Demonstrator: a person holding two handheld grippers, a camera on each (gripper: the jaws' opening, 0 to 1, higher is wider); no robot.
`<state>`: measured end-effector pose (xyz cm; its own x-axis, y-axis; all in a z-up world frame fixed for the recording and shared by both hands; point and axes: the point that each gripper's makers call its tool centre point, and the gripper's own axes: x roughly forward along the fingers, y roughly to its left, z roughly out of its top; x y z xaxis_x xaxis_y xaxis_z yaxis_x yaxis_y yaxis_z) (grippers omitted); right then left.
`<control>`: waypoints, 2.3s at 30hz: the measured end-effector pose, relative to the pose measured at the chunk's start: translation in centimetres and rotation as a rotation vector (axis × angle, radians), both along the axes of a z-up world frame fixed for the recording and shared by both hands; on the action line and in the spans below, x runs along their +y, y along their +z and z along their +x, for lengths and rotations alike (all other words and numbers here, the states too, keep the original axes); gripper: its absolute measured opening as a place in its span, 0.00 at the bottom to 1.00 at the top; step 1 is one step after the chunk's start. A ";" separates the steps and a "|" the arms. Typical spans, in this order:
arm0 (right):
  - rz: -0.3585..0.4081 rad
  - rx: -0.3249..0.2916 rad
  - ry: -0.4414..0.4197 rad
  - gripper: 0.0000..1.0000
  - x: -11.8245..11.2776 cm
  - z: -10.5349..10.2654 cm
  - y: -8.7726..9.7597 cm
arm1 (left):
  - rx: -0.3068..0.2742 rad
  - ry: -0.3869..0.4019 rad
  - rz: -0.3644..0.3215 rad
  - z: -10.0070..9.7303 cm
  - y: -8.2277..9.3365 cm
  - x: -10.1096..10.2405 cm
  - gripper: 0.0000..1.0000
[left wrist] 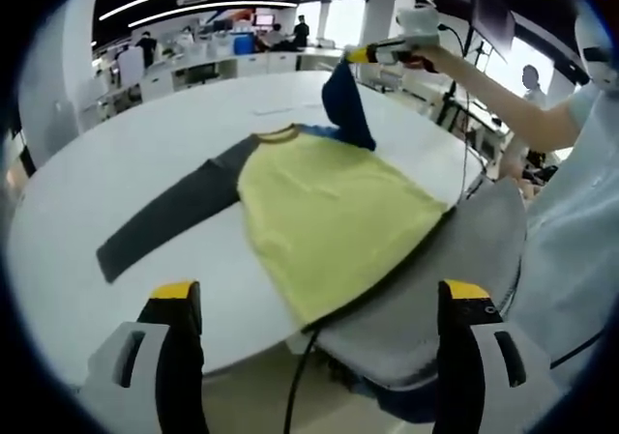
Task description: Fold the garment on the visible template until the final outline fits inside the template.
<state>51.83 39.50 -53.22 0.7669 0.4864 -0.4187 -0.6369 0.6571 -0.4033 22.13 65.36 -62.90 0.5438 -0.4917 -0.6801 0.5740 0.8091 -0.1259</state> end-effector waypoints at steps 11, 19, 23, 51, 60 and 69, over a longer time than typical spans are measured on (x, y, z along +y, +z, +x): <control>0.009 0.001 0.042 0.02 3.2 1.1 0.2 | 0.006 0.017 -0.004 -0.3 -0.3 0.3 0.98; 0.023 -0.005 0.057 0.02 4.7 1.8 0.6 | 0.014 0.016 -0.008 -0.4 -0.5 0.2 0.98; 0.025 0.017 0.061 0.02 5.4 2.1 -0.3 | 0.015 0.011 -0.011 -0.3 -0.5 0.0 0.98; -0.020 0.130 0.118 0.02 8.9 1.2 -5.6 | 0.027 0.021 -0.010 -0.4 -0.7 0.4 0.98; -0.039 0.169 0.128 0.02 9.4 1.2 -7.4 | 0.030 0.018 -0.010 -0.4 -0.7 0.3 0.98; -0.038 0.223 0.138 0.02 10.0 0.2 -9.5 | 0.037 0.021 -0.017 -0.6 -1.0 0.3 0.97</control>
